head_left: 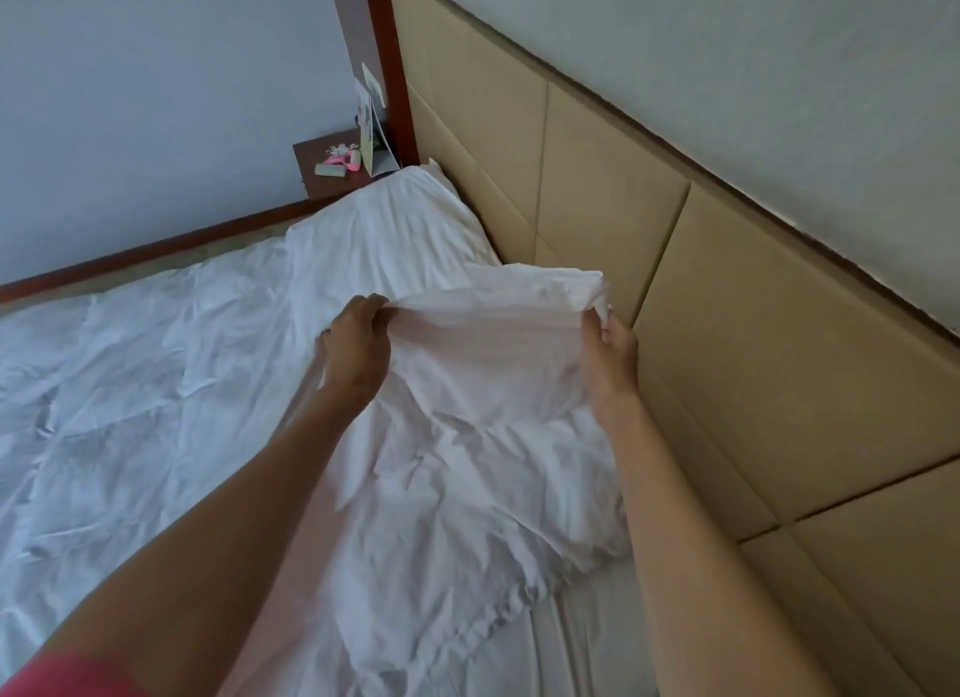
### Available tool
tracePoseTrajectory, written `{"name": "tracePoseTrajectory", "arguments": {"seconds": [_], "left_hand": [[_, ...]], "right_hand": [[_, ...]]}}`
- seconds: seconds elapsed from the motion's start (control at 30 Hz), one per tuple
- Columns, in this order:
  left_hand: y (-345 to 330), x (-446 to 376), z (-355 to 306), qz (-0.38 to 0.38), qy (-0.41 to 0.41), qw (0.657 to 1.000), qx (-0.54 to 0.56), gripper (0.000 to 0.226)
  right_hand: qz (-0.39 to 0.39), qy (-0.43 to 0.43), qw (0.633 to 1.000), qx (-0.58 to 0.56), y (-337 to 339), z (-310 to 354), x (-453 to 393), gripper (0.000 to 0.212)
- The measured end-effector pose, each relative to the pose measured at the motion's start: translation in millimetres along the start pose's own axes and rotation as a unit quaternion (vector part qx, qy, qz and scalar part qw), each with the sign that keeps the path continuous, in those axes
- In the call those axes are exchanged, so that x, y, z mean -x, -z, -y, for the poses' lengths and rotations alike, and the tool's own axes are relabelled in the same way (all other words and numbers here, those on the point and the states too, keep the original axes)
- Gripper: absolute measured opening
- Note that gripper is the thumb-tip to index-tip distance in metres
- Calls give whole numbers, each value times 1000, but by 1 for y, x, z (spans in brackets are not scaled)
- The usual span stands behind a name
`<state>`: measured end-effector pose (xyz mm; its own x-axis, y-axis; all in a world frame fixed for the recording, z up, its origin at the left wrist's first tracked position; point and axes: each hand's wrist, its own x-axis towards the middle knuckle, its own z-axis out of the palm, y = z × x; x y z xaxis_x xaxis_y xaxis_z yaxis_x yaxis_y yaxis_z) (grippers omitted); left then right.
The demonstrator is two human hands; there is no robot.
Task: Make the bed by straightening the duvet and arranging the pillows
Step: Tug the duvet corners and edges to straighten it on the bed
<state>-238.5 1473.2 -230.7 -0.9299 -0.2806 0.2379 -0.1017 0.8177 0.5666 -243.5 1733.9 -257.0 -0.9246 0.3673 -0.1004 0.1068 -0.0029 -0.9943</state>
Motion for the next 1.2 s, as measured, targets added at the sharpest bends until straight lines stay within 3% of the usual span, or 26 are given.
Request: {"name": "tracePoseTrajectory", "arguments": {"seconds": [0.27, 0.4, 0.47, 0.57, 0.73, 0.83, 0.9, 0.97, 1.03, 1.07, 1.13, 1.17, 1.2], "left_hand": [[-46, 3, 39, 52, 53, 995, 65, 23], [-59, -2, 35, 4, 67, 994, 82, 24], [-62, -2, 36, -8, 74, 994, 81, 25], [-63, -5, 43, -9, 77, 994, 78, 24], [-66, -20, 51, -23, 111, 990, 82, 23], [-74, -30, 57, -40, 124, 988, 82, 23], [-82, -39, 60, -63, 121, 987, 86, 22], [-94, -53, 60, -78, 111, 987, 91, 22], [-108, -70, 63, -74, 100, 987, 100, 22], [-116, -80, 66, -53, 94, 990, 93, 20], [-131, -97, 73, 49, 84, 993, 64, 14], [-136, -102, 75, 128, 75, 988, 50, 24], [-142, -103, 79, 207, 66, 975, 45, 41]], "right_hand": [[31, -26, 999, 31, -22, -47, -29, 32], [52, -1, 994, 95, -23, -48, -48, 34], [66, 38, 981, 178, -21, -49, -55, 33], [78, 174, 929, 316, -25, -51, -64, 40], [285, 66, 939, 180, -36, -36, -74, 53], [351, -18, 931, 95, -42, -39, -87, 40], [337, -77, 938, 27, -46, -42, -103, 25], [281, -99, 954, -19, -52, -43, -123, 23], [206, -60, 977, 20, -62, -47, -147, 8], [166, -36, 984, 56, -69, -51, -160, 12], [95, -6, 987, 130, -79, -65, -178, 15], [66, 0, 984, 166, -81, -74, -181, 5], [44, -8, 978, 204, -84, -83, -180, 10]]}}
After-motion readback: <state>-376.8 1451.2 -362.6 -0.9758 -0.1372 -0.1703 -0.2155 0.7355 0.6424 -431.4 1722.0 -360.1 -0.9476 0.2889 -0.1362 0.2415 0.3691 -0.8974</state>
